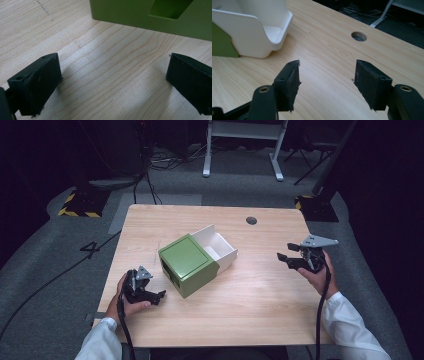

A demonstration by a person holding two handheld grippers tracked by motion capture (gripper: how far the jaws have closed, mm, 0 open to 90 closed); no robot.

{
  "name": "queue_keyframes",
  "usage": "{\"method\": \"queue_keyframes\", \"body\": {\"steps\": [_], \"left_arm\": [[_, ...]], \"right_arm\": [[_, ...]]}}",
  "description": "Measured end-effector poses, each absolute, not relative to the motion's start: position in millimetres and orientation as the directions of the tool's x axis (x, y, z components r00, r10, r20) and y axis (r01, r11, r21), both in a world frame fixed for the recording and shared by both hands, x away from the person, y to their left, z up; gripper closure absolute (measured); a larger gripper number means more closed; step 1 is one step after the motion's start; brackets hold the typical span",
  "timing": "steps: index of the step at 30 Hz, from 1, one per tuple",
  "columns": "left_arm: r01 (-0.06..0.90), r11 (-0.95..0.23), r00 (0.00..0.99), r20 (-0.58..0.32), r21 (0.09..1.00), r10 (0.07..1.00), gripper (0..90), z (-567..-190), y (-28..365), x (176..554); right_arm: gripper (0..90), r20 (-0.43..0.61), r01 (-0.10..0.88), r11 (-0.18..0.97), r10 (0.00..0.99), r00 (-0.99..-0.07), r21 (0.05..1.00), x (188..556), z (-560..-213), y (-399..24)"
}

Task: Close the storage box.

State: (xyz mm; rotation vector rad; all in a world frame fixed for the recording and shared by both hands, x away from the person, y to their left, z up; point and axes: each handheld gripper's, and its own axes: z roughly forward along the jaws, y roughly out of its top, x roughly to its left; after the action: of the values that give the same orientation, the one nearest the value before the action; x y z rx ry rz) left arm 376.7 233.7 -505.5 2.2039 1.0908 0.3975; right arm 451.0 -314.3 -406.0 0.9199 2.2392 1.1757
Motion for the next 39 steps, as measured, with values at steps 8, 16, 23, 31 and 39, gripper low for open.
{"method": "queue_keyframes", "body": {"steps": [8, 16, 23, 31, 39], "left_arm": [[0.603, -0.445, 0.603, -0.013, 0.662, 0.798, 0.2, -506, 233, 377], [0.604, -0.445, 0.602, -0.013, 0.661, 0.798, 0.1, -506, 231, 378], [0.603, -0.445, 0.598, -0.007, 0.662, 0.801, 0.3, -505, 228, 378], [0.604, -0.441, 0.598, -0.011, 0.664, 0.802, 0.3, -505, 219, 385], [0.607, -0.438, 0.592, -0.01, 0.663, 0.806, 0.4, -505, 212, 389]], "right_arm": [[37.4, -0.078, 0.318, 0.425, 0.692, -0.717, 0.848, 468, -398, -269], [42.3, -0.083, 0.324, 0.469, 0.661, -0.746, 0.822, 484, -406, -221], [45.5, -0.08, 0.341, 0.499, 0.645, -0.76, 0.797, 495, -421, -193], [47.5, -0.008, 0.392, 0.491, 0.631, -0.776, 0.778, 507, -437, -184], [52.1, 0.079, 0.436, 0.48, 0.598, -0.798, 0.762, 510, -450, -179]]}}
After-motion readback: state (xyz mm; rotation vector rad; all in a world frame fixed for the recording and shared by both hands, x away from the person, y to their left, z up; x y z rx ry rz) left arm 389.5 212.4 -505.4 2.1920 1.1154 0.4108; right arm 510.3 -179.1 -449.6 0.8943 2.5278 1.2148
